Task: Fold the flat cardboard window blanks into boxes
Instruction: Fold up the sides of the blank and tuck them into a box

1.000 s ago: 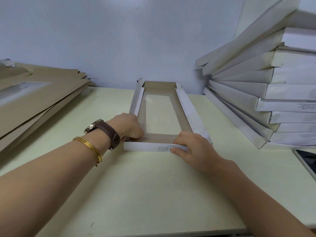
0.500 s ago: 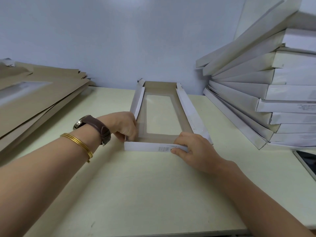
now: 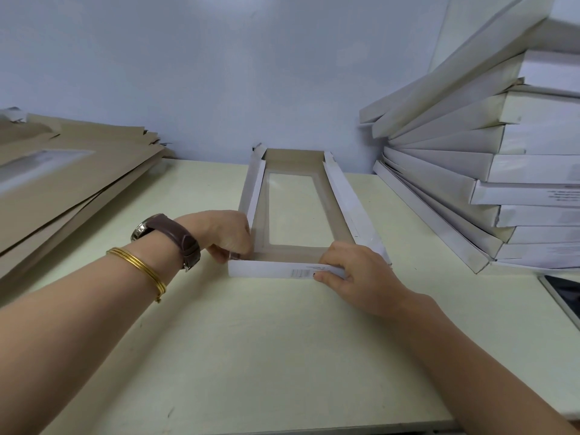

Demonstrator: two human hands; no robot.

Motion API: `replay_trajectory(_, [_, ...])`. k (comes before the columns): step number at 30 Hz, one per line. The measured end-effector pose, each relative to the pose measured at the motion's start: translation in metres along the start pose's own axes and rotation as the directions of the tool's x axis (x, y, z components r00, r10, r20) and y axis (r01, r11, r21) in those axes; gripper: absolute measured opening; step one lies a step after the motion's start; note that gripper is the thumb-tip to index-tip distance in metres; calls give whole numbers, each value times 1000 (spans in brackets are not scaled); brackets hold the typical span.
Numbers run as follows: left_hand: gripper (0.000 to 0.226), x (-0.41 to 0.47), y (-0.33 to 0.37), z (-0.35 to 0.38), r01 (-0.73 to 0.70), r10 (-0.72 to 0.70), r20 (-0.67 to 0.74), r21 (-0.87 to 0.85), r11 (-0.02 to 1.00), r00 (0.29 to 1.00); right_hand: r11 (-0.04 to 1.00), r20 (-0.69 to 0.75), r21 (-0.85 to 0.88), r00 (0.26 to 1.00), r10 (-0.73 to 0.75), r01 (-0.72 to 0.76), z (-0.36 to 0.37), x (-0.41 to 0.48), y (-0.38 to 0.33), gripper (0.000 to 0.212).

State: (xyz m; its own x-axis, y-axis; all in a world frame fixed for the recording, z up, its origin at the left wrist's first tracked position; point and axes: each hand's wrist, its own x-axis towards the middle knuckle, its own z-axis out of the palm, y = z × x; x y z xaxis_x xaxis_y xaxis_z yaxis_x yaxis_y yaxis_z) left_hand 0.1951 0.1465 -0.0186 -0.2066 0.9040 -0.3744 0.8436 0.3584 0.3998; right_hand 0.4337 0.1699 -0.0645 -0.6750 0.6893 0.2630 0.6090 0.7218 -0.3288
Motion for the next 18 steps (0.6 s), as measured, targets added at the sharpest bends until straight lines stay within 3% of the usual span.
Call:
replay_trajectory(6, [16, -5, 2, 1, -33, 33, -10, 74, 997, 999, 1000, 2, 15, 1000, 2, -2, -1, 0, 1, 23])
replay_trajectory(12, [40, -20, 11, 11, -40, 177, -252, 469, 882, 952, 999, -2, 36, 1000, 0, 0, -1, 0, 2, 29])
replay_trajectory(15, [38, -31, 15, 24, -260, 395, -233, 454, 852, 889, 1000, -9, 20, 1000, -15, 15, -2, 3, 4, 35])
replay_trajectory(18, [25, -37, 17, 40, -441, 513, -156, 340, 830, 844, 999, -26, -10, 999, -45, 45, -2, 4, 7, 40])
